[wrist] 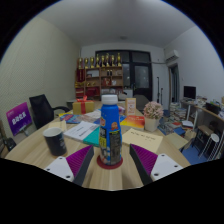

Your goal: Pour water

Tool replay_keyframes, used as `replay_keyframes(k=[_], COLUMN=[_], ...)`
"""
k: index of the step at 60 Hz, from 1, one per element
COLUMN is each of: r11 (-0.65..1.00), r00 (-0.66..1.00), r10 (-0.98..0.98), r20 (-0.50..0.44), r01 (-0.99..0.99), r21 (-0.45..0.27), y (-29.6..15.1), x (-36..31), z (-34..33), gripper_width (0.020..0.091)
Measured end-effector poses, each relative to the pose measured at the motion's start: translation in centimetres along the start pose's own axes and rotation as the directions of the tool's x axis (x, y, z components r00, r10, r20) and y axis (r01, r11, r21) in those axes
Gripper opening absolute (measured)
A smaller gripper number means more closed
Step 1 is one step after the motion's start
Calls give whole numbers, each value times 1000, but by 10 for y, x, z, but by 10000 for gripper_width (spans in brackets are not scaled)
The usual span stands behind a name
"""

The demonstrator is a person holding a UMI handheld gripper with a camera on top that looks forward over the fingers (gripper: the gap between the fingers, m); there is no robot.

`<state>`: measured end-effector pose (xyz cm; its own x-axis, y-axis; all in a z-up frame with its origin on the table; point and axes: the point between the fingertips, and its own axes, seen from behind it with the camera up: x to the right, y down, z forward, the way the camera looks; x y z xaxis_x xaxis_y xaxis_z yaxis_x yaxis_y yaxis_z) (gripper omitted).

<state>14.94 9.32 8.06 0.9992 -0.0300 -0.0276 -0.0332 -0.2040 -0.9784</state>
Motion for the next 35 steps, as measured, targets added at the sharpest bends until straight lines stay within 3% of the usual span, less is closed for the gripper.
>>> replay_keyframes(k=[24,35], r11=[996,990], r00=[998,992], r10=[-19,25], r20=[52,122], r01=[14,-42], r21=[93,138], y=[-18,-9], x=[-35,-65], z=[-272,-345], gripper_width=[824,824])
